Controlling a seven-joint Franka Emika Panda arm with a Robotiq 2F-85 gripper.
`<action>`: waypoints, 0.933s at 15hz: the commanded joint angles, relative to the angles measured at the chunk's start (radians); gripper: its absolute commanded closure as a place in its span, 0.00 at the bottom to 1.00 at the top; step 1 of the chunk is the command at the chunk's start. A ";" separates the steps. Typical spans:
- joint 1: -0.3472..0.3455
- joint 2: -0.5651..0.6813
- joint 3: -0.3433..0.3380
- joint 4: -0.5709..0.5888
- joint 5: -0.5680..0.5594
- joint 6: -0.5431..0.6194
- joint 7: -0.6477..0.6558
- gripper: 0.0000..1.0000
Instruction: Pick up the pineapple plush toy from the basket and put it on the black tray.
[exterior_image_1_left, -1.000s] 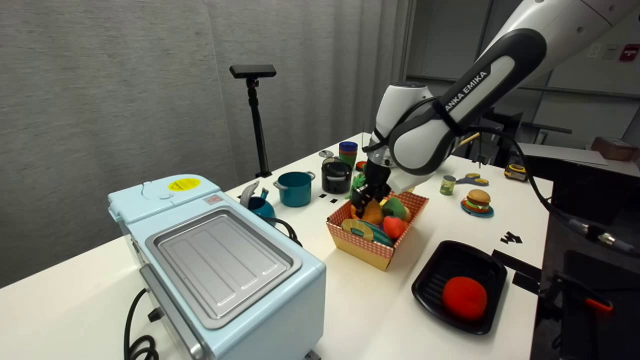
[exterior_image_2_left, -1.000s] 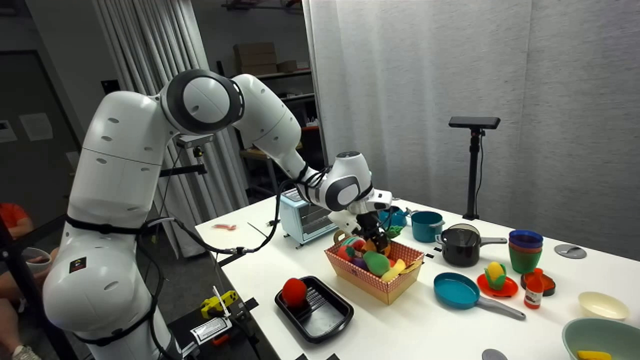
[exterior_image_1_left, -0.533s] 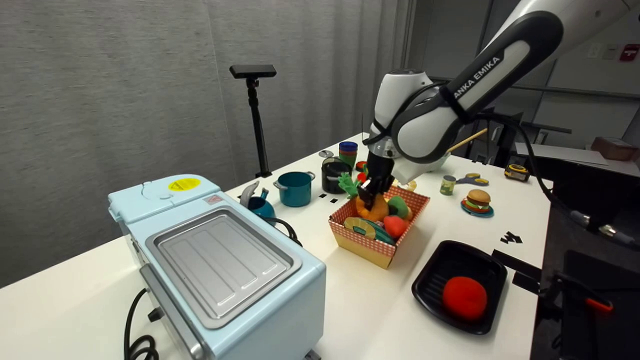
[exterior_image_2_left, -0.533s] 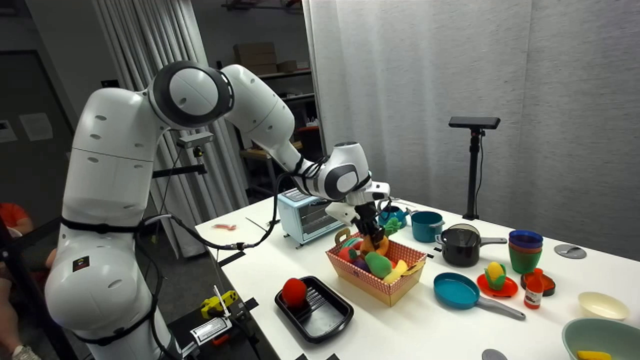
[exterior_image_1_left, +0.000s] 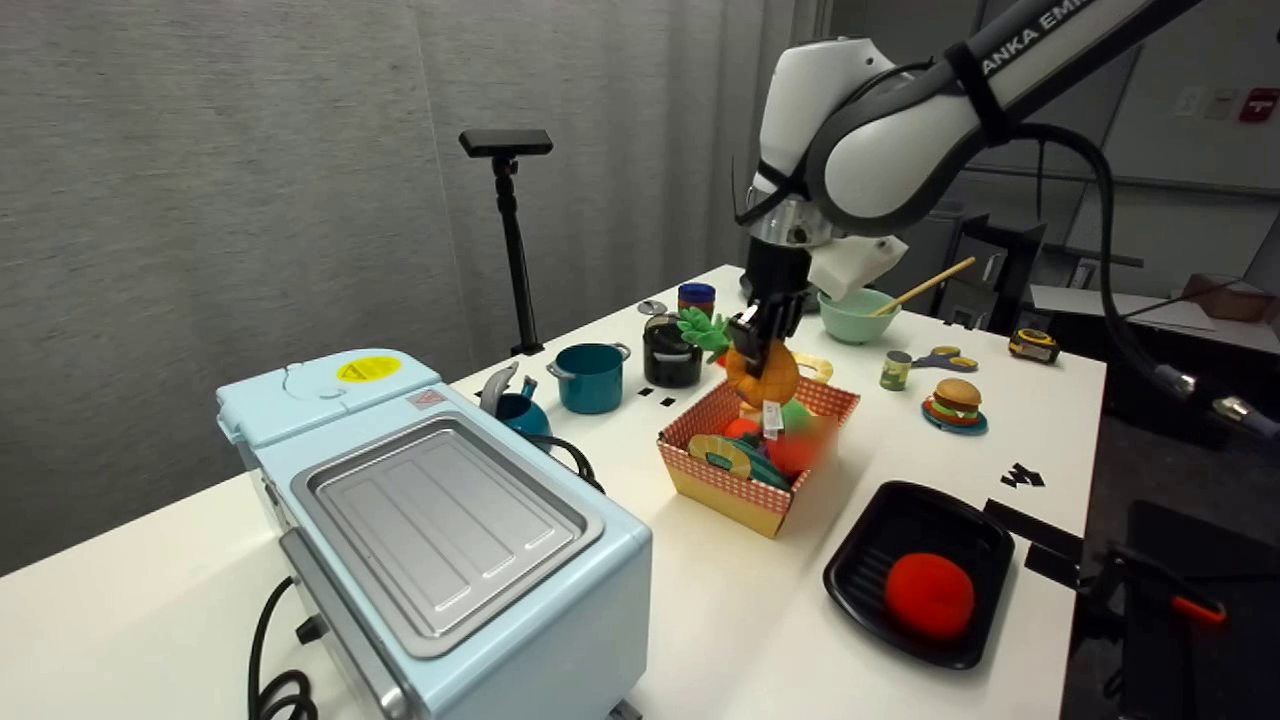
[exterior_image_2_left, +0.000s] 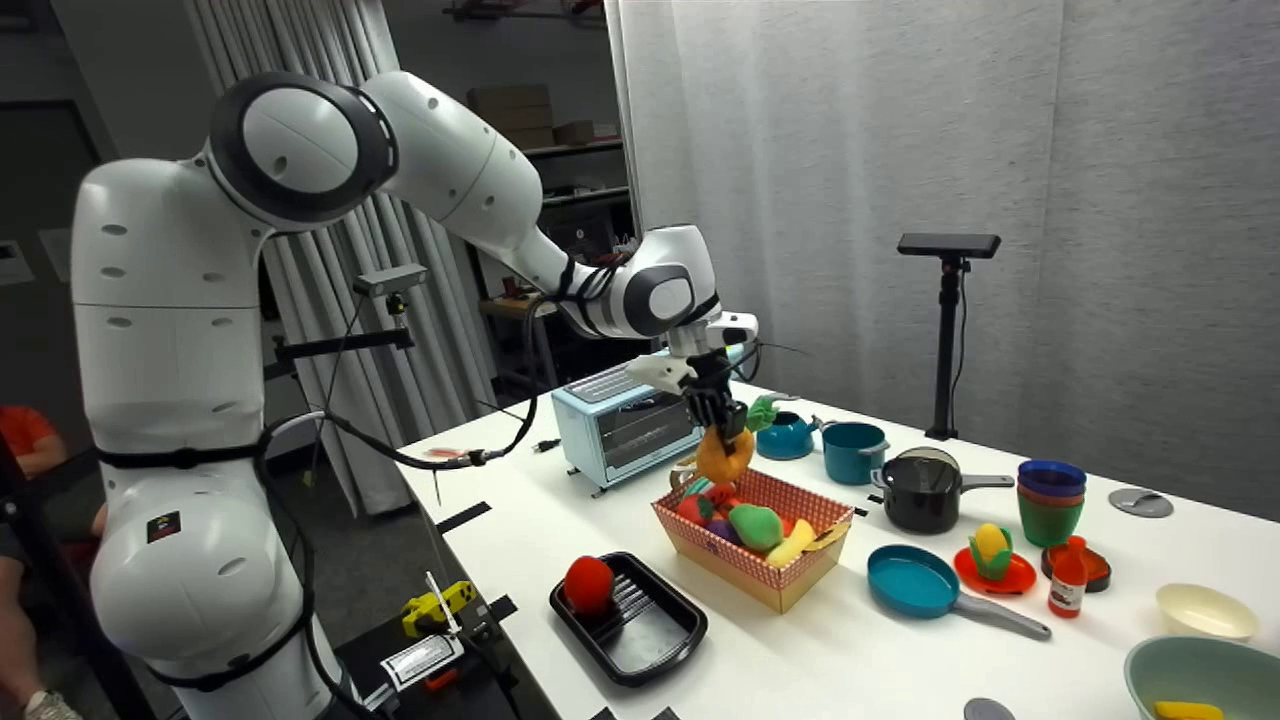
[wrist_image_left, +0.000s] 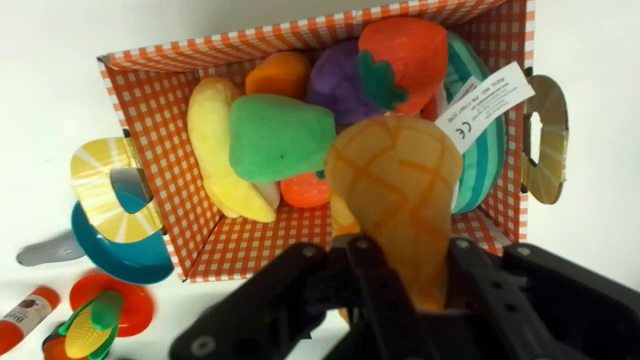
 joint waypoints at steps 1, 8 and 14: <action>-0.009 -0.112 -0.005 -0.068 -0.060 -0.063 -0.009 0.95; -0.080 -0.211 -0.033 -0.181 -0.092 -0.078 -0.036 0.95; -0.143 -0.235 -0.059 -0.241 -0.061 -0.109 -0.115 0.95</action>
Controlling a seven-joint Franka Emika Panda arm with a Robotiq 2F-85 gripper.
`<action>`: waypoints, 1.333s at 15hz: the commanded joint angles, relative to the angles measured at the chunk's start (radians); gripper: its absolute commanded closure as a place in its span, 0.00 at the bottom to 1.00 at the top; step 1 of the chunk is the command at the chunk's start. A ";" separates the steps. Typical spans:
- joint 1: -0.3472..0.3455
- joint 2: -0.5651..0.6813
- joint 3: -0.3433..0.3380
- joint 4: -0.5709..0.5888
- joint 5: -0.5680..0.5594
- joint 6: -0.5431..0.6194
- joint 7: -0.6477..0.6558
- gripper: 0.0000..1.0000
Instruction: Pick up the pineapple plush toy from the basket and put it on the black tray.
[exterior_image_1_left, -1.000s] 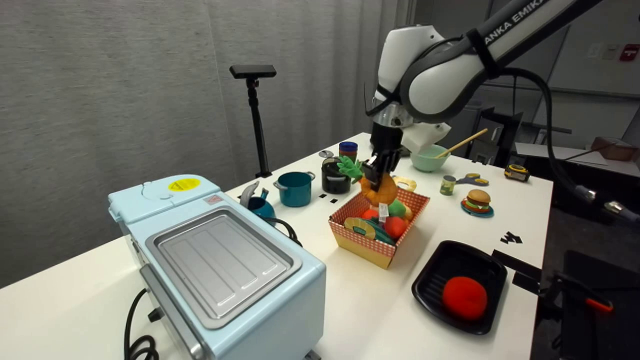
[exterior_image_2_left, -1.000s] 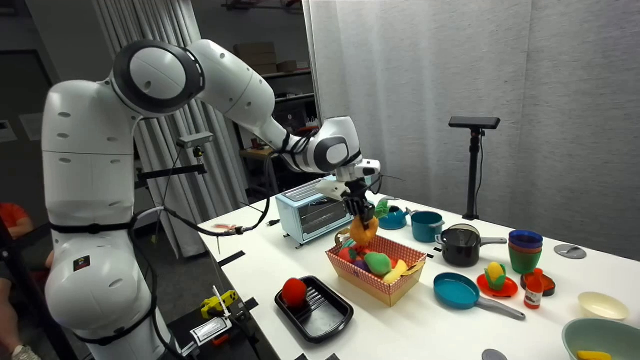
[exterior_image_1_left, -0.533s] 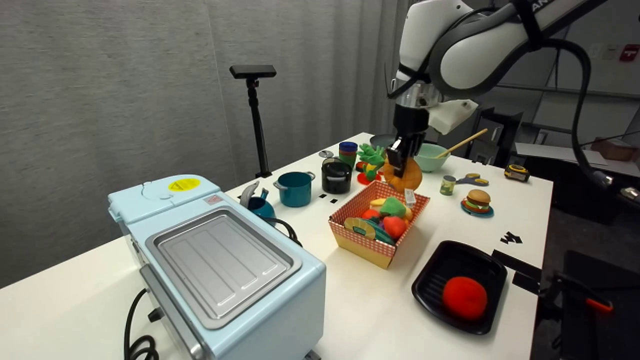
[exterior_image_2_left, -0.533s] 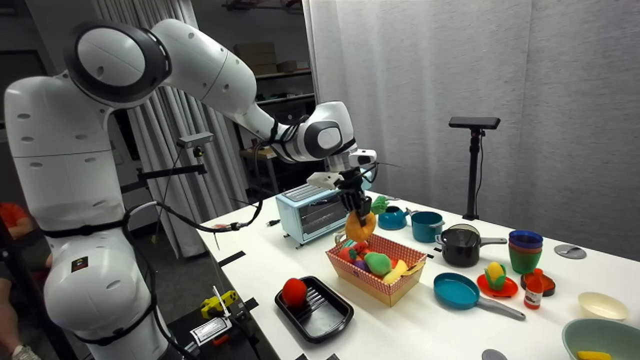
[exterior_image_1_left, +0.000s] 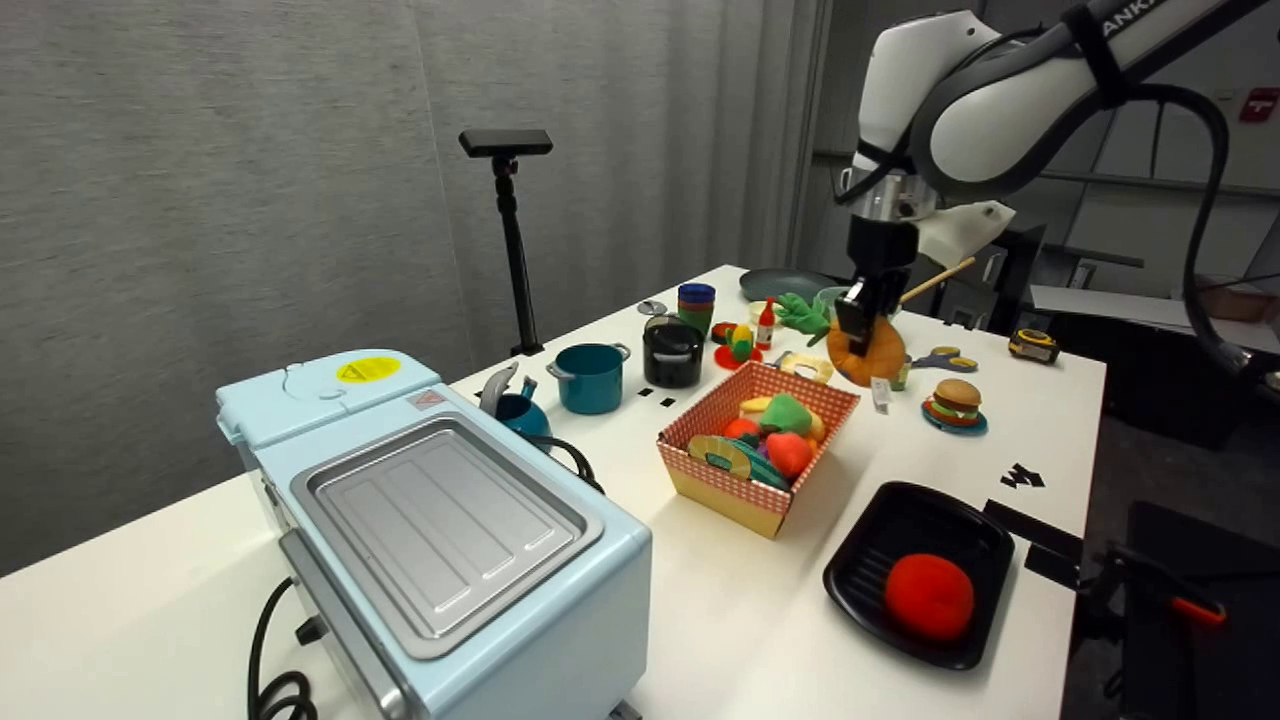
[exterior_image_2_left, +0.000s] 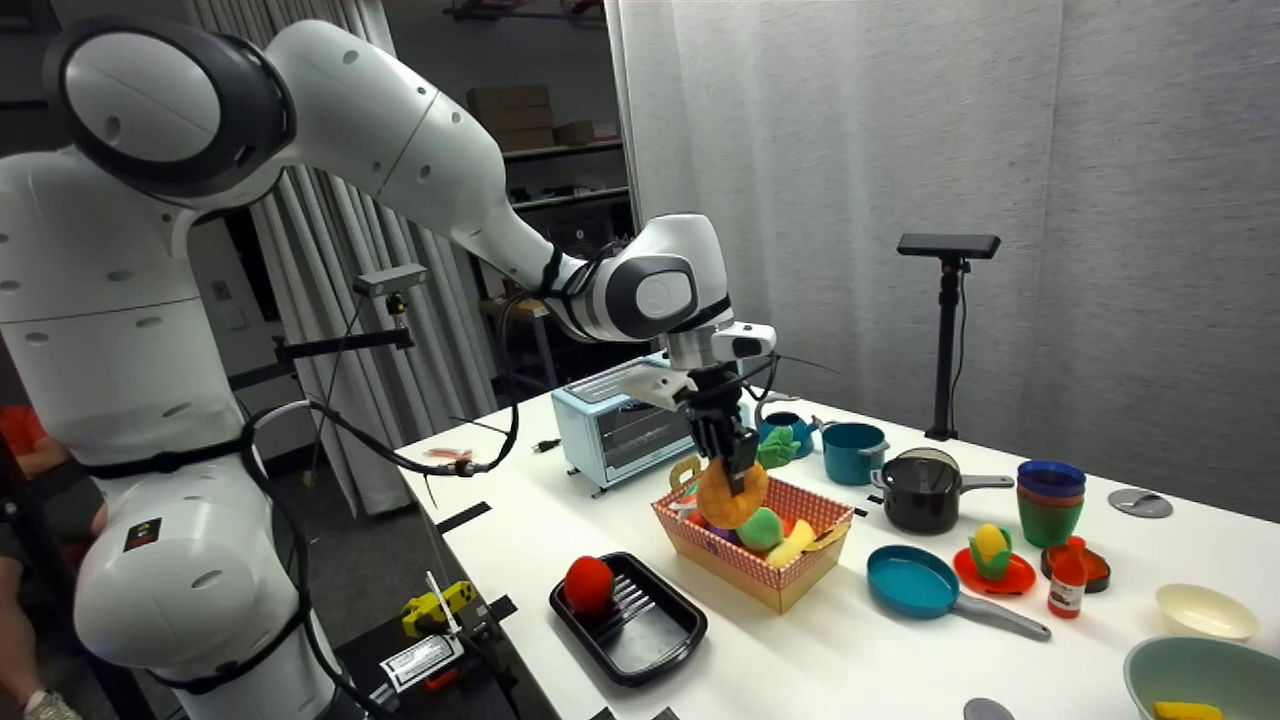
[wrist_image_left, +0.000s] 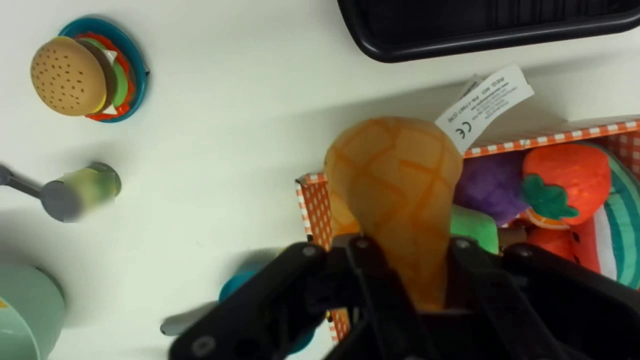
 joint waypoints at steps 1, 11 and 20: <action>-0.034 -0.043 -0.009 -0.042 0.016 -0.059 -0.061 0.95; -0.062 -0.072 -0.016 -0.077 0.119 -0.276 -0.178 0.95; -0.062 -0.048 -0.009 -0.122 0.230 -0.313 -0.307 0.95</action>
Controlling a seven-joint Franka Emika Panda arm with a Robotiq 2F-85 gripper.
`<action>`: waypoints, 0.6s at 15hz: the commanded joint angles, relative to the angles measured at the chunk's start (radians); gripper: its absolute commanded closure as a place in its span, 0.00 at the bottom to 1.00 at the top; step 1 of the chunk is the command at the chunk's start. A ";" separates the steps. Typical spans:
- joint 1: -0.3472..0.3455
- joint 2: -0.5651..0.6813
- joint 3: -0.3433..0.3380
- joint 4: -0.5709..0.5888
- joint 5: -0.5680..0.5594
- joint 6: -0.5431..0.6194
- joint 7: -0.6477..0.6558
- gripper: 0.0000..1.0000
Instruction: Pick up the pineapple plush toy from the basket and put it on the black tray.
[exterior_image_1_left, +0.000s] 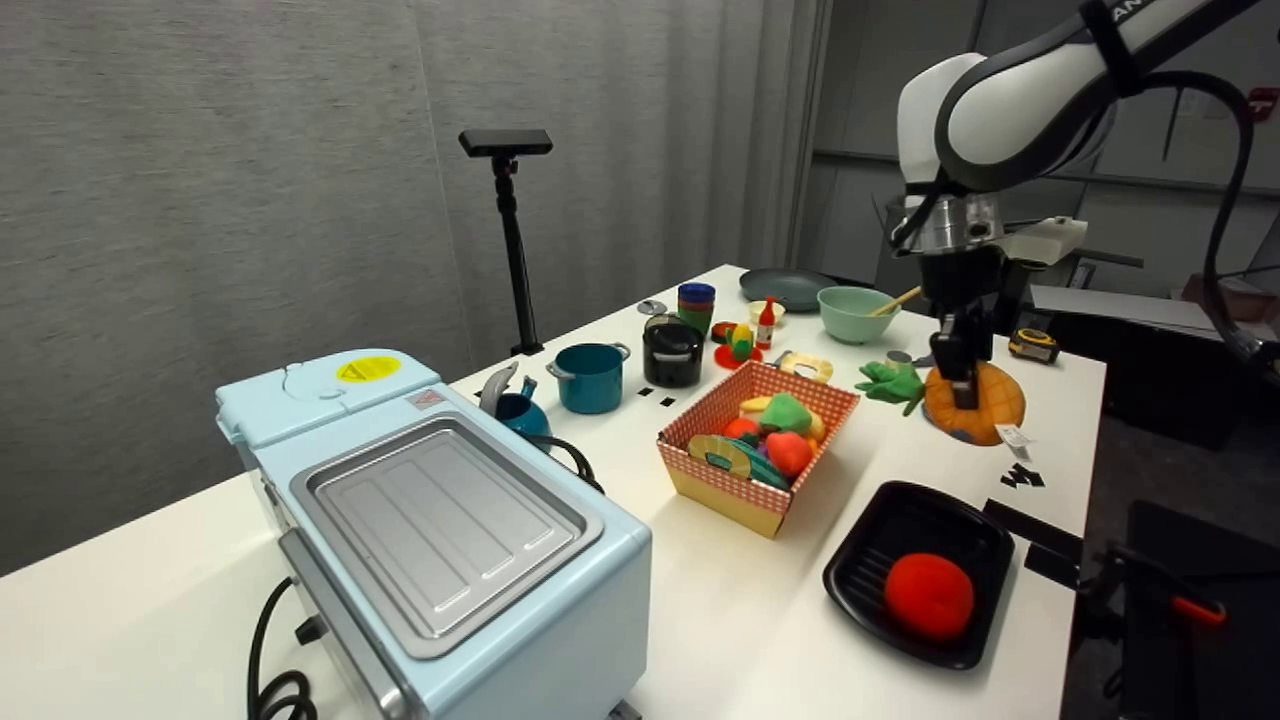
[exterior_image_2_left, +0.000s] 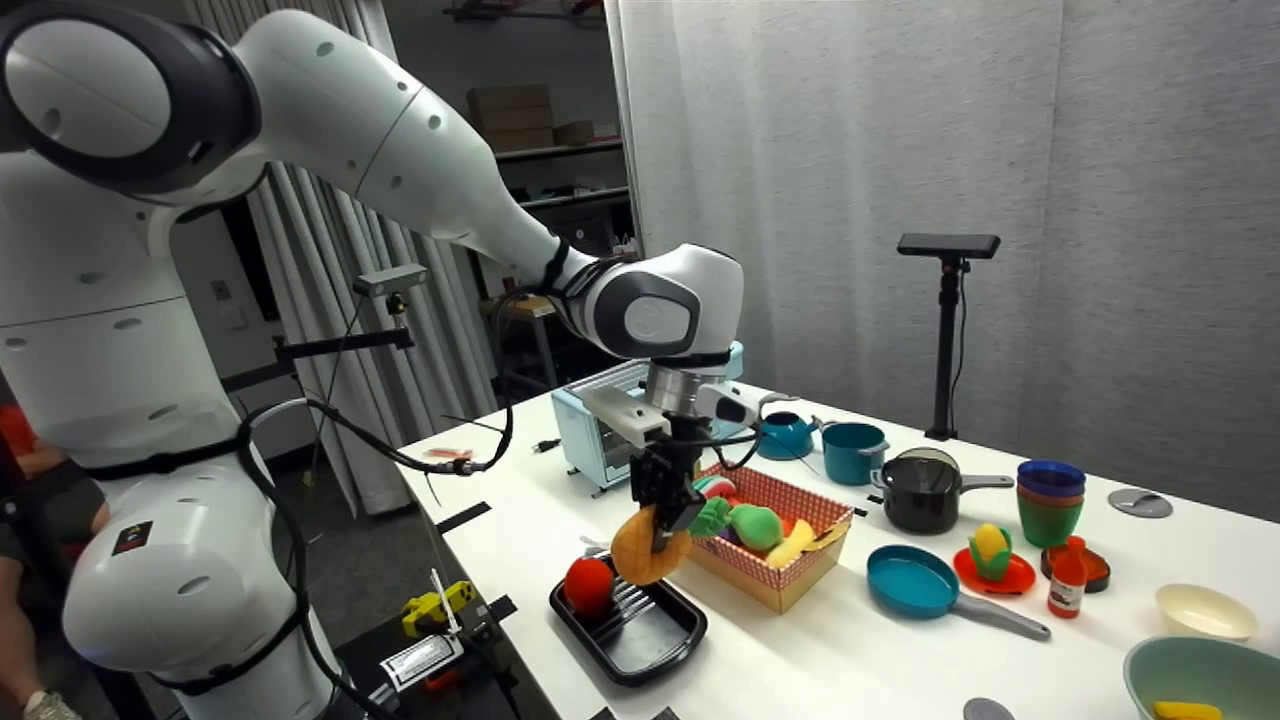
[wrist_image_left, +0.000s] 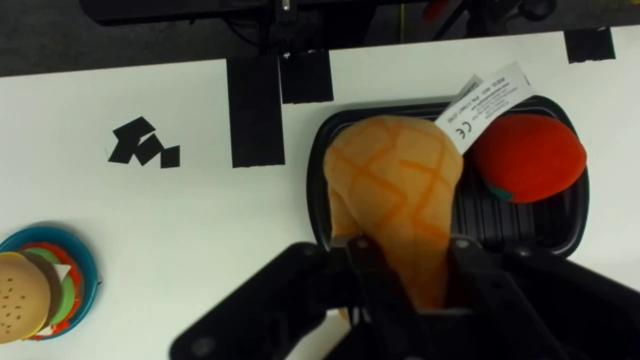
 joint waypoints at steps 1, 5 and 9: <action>-0.004 -0.005 0.011 -0.064 0.076 0.042 -0.080 0.95; 0.004 -0.007 0.028 -0.120 0.140 0.086 -0.127 0.86; 0.010 -0.015 0.044 -0.141 0.183 0.177 -0.185 0.41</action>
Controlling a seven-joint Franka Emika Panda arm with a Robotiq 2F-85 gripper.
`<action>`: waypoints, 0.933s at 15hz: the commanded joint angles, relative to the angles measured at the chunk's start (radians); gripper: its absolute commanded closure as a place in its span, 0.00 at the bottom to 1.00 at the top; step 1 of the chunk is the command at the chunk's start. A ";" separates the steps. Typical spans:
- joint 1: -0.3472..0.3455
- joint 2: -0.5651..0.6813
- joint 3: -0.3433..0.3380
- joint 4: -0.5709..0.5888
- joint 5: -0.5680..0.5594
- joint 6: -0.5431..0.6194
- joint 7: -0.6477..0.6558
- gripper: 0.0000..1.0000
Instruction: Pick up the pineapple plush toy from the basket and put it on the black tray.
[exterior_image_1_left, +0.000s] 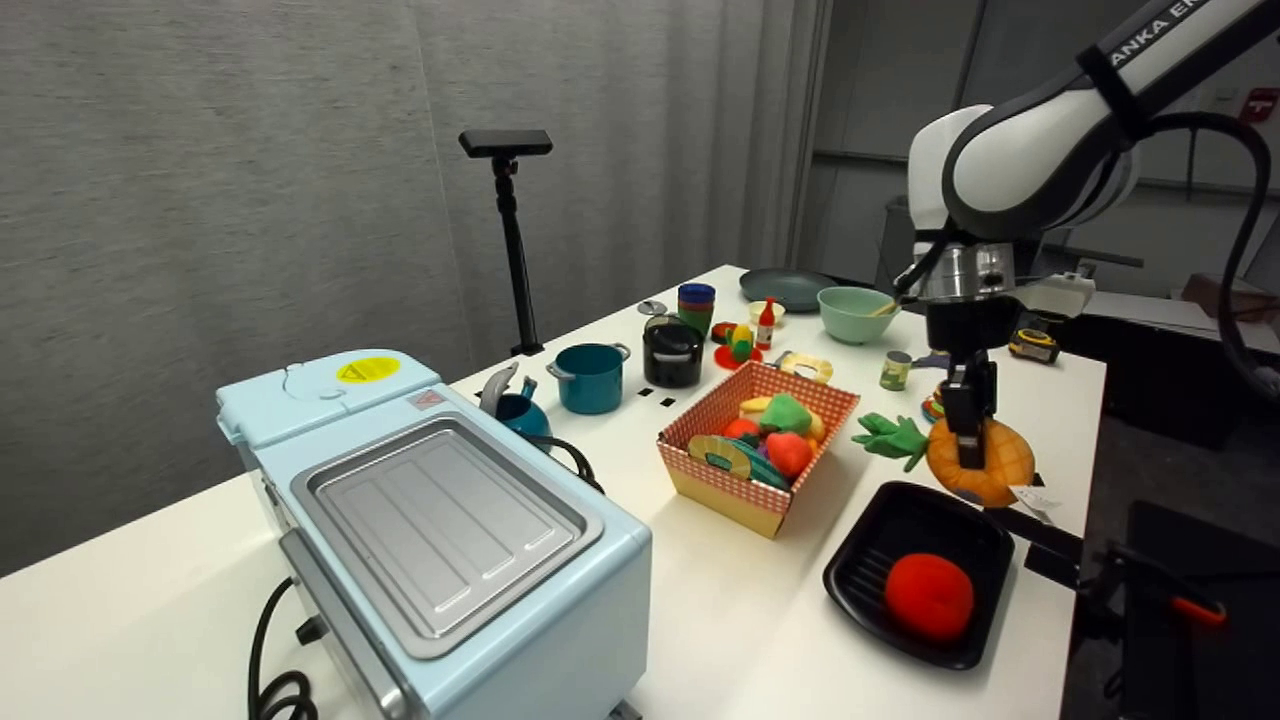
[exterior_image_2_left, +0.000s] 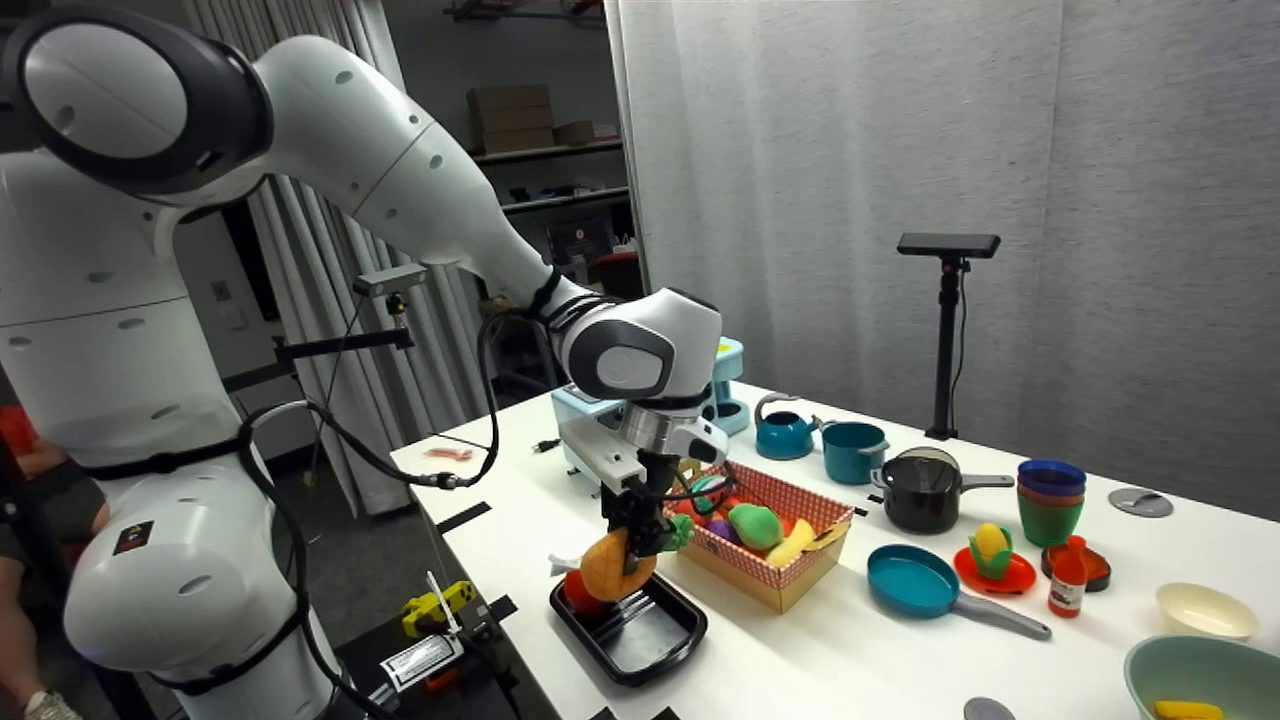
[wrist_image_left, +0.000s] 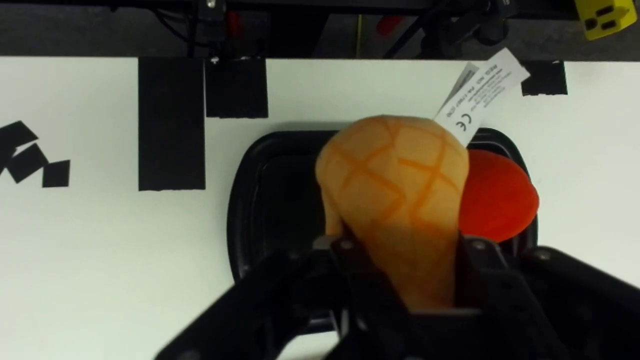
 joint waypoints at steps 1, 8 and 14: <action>0.005 -0.025 0.014 -0.025 0.061 0.097 -0.082 0.32; 0.010 -0.046 0.031 -0.036 0.082 0.126 -0.120 0.00; 0.012 -0.077 0.030 -0.054 0.059 0.151 -0.114 0.00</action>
